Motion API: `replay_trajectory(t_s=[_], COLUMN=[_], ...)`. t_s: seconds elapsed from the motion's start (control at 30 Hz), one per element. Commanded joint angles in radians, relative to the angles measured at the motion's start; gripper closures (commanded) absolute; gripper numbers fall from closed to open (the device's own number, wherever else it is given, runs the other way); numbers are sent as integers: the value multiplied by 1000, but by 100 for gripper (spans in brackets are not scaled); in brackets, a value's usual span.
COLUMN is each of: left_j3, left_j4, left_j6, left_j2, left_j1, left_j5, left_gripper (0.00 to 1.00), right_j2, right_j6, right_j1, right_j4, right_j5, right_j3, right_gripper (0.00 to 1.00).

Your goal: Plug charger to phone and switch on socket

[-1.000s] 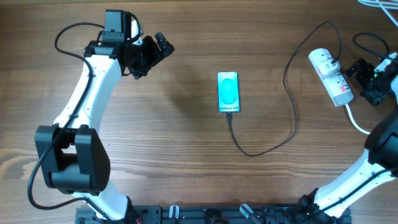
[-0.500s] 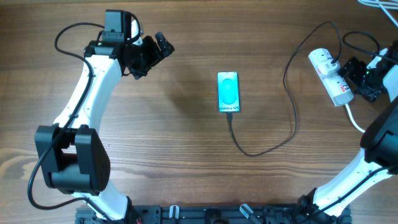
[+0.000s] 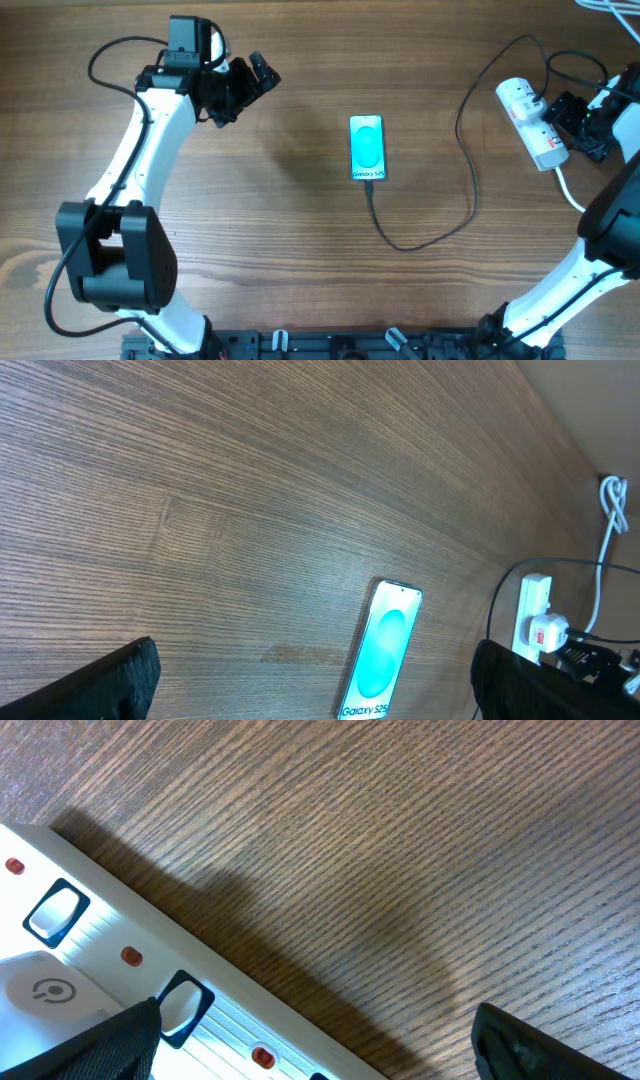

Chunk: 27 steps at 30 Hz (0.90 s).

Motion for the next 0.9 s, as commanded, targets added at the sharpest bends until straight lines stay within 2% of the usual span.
replay_trajectory(t_s=[0.0,0.33,0.87], left_j3=[1,1,1], left_j4=[1,1,1], left_j6=[23,23,23], left_j2=[-15,-15,-15], left_j1=[3,3,3], left_j5=[-10,-10,-10], left_gripper=[0,0,0], right_j2=[29,44,44], right_j6=[-5,-5,-5], right_j1=[5,7,9], right_j4=[3,-32,21], right_j5=[26,68,52], right_j3=[-16,-16,-3], right_gripper=[1,3,3])
